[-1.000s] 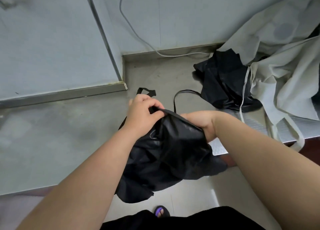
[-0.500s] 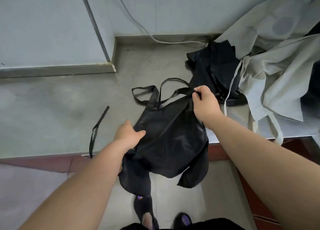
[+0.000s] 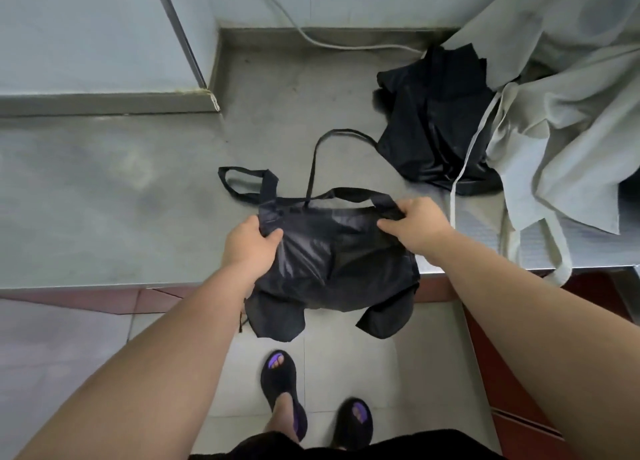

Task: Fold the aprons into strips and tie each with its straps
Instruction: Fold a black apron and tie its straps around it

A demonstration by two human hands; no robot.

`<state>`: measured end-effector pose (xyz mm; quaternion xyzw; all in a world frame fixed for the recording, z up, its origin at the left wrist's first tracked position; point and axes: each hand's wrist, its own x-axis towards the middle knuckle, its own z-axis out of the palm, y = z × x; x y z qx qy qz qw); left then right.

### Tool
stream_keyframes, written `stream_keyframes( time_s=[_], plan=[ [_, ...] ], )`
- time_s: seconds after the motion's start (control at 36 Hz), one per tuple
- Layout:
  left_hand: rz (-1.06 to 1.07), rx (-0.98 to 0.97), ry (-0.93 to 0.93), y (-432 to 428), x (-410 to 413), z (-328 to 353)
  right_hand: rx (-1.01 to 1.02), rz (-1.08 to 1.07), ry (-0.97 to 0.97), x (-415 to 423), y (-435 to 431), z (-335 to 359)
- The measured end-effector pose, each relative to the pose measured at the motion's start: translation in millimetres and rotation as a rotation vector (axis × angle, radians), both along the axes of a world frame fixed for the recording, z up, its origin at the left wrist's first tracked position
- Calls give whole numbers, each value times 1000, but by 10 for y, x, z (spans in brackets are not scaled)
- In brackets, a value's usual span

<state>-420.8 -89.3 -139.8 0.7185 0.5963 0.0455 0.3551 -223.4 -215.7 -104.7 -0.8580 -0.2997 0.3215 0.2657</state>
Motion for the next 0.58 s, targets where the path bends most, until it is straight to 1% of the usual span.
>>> stream_keyframes(
  time_s=[0.03, 0.08, 0.14, 0.19, 0.25, 0.31, 0.33, 0.39, 0.44, 0.47, 0.58],
  plan=[
    [17, 22, -21, 14, -25, 58, 4, 1, -45, 21, -7, 26],
    [55, 57, -109, 34, -69, 218, 93, -27, -107, 27, -14, 120],
    [84, 108, -179, 55, -93, 371, 203, -78, -82, -5, -13, 235],
    [108, 172, -233, 52, -113, 530, 250, -57, 5, -45, -6, 329],
    [125, 243, -294, 18, -155, 678, 200, 60, 79, -108, -4, 434],
    [140, 303, -301, -46, -219, 801, 105, 190, 120, -204, -17, 517],
    [144, 326, -290, -89, -266, 847, 78, 249, 107, -251, -35, 538],
    [136, 358, -250, -166, -364, 898, 60, 317, -38, -332, -80, 600],
    [101, 380, -197, -249, -477, 944, 94, 288, -238, -404, -157, 679],
    [81, 394, -165, -298, -545, 967, 125, 257, -305, -442, -210, 728],
    [-9, 490, -25, -451, -782, 1131, 196, 183, -408, -622, -387, 937]
  ],
)
